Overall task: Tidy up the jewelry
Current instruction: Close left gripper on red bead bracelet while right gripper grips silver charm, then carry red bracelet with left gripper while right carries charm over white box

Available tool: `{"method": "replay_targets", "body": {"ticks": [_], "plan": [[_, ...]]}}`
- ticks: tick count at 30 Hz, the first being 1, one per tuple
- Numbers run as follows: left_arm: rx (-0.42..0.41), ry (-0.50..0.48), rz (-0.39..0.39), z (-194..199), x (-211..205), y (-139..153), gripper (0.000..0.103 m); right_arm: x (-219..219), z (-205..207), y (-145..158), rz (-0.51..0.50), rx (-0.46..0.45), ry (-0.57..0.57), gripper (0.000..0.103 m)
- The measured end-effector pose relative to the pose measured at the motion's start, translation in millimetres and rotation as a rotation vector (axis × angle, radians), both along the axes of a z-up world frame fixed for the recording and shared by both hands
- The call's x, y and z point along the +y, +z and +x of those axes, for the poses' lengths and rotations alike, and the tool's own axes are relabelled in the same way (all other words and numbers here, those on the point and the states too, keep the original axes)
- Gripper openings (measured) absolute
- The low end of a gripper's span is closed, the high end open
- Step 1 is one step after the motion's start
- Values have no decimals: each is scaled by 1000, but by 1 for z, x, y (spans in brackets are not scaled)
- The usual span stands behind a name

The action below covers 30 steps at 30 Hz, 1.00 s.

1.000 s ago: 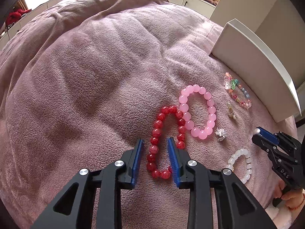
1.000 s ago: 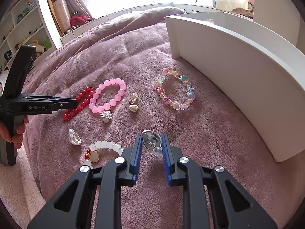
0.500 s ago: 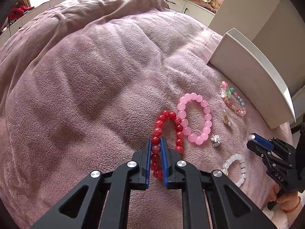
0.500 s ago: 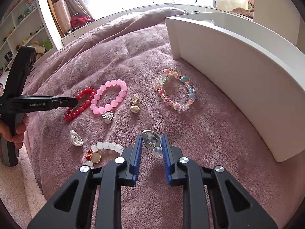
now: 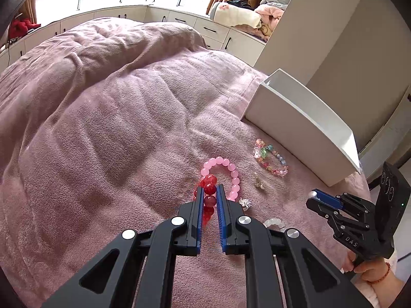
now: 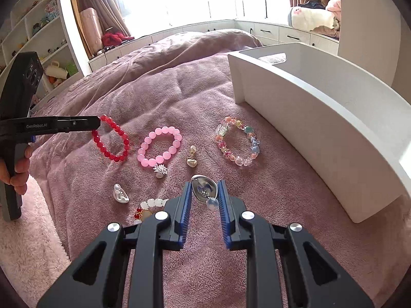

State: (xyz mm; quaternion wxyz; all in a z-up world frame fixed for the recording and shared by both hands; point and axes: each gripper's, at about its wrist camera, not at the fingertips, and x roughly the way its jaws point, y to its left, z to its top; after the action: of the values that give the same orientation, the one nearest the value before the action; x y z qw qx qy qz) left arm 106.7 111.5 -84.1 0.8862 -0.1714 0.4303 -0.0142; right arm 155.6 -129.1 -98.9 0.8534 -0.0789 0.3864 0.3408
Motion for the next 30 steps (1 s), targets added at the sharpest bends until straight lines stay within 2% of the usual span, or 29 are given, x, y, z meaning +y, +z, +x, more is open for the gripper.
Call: {"method": "replay_targets", "body": {"ticks": [6,10,14,22,30], "plan": [[-34,-20,-10,-1,-7,20,15,-7,-7,26,41,-40,5,21],[-71,-54,13,4,-20,42,15,-13,-13,51,71,-85,5,21],[-117,-90,-21,17,-35,67,15,-23,-12,76,93,-130,-13,21],[-177,-237,10,64,-99,107,15,-62,8,114,117,-187,-91,21],[-207,-334,48,114,-148,141,15,-93,31,126,89,-208,-147,21]]}}
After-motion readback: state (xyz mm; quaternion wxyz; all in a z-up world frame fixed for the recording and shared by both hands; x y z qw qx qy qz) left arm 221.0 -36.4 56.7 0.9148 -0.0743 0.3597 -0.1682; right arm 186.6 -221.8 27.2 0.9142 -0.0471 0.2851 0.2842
